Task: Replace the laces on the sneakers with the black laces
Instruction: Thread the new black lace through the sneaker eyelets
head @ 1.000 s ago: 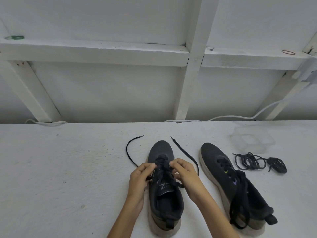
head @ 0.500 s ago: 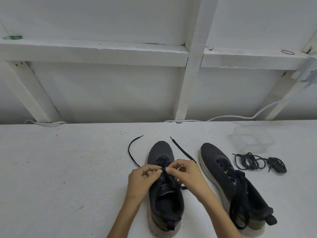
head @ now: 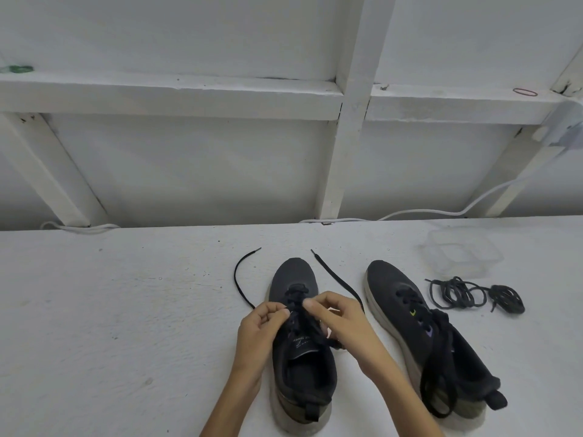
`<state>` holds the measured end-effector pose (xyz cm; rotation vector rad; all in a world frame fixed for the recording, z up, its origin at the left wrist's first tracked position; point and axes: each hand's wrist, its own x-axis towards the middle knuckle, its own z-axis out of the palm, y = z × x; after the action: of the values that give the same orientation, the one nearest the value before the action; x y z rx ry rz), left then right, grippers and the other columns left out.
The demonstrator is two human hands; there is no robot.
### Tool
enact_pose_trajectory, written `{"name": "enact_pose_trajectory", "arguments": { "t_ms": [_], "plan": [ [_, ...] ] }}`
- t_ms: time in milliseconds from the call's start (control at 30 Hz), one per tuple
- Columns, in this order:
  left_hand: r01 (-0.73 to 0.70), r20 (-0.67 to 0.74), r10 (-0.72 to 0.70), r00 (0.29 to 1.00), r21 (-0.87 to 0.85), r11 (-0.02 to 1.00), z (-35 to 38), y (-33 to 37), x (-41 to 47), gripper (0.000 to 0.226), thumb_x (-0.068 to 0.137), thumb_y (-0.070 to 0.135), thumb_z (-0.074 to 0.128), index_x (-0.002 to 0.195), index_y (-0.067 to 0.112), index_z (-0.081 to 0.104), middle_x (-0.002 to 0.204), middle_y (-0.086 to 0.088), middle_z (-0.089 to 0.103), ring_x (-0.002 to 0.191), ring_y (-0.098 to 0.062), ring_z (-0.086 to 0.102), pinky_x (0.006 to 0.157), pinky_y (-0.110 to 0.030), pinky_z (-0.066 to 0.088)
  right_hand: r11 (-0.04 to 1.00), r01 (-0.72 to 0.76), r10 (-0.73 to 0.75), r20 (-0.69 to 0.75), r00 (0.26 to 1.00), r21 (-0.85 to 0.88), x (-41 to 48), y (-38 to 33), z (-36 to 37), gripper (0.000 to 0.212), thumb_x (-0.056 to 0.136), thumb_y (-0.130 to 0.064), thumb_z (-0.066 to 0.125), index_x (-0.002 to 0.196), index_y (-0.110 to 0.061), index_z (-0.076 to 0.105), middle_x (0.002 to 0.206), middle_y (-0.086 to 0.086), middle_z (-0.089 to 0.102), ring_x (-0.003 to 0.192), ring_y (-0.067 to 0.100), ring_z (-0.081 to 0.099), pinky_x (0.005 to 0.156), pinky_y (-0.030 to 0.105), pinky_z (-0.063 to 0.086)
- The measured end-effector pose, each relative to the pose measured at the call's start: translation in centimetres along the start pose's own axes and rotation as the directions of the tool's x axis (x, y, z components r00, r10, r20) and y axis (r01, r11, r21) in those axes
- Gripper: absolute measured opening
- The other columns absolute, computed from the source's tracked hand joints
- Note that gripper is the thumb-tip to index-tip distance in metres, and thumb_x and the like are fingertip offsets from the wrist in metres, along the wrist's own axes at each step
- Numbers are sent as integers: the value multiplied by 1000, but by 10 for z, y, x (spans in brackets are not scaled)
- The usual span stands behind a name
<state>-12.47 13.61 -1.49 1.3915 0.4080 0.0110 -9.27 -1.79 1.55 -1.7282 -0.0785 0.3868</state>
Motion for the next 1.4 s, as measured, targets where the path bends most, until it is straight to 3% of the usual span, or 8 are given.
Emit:
{"name": "enact_pose_trajectory", "arguments": {
  "t_ms": [133,333,533,667,900,1033,1267,1400],
  "plan": [
    [15,21,-14,1000,-45,999,-1,2,-2,9,91,5,59,85,7,65,73,-2,66,68,-8,61,63,-17,50,1000,-18,18,-28,999,-14,4,4,6,20,94,-22,63,76,-14,60,56,-12,50,52,8,44,49,18,36],
    [196,86,-176,981,-433,880,-7,-3,0,13,86,12,52,75,9,57,48,0,30,45,-10,28,55,-28,30,937,-207,224,-28,974,281,2,16,6,25,92,-16,50,68,-18,52,63,1,45,57,12,43,62,29,35],
    [4,115,-7,993,26,1000,-2,8,4,24,92,23,63,72,11,57,61,3,53,52,-4,47,51,-16,39,972,-169,172,1,985,165,4,9,-1,24,92,-30,62,74,-16,55,61,3,46,56,13,44,53,23,38],
    [-67,108,49,993,163,984,1,10,6,17,91,24,65,86,8,69,74,-2,71,73,-12,66,67,-21,52,991,-108,105,33,994,79,5,7,1,21,92,-30,65,79,-15,58,61,-4,49,58,12,43,54,21,39],
    [54,-27,-67,997,-334,941,8,5,-10,16,90,12,59,77,3,60,47,5,50,38,-4,43,43,-15,40,943,-172,170,31,985,283,6,14,2,29,95,-20,57,66,-21,54,61,0,45,51,10,40,53,17,41],
    [50,-90,-99,991,-436,899,12,1,-13,16,85,17,62,73,7,62,43,6,46,37,-6,33,41,-16,35,913,-191,197,21,980,360,10,17,2,27,95,-19,55,68,-18,53,58,0,40,47,9,33,47,17,32],
    [-50,-67,40,997,-153,987,7,4,-17,11,93,13,61,103,13,59,80,-9,72,69,-14,68,59,-16,51,979,-171,176,-39,984,109,0,11,-13,34,95,-42,58,96,-8,53,75,2,58,50,14,49,46,21,33],
    [-100,22,99,995,53,994,-9,9,-20,15,90,7,64,103,12,58,50,6,54,49,-2,51,51,-9,40,979,-198,200,40,979,-45,-14,5,-26,36,93,-44,60,93,-8,54,66,2,58,44,11,39,44,18,29]
  ]
}}
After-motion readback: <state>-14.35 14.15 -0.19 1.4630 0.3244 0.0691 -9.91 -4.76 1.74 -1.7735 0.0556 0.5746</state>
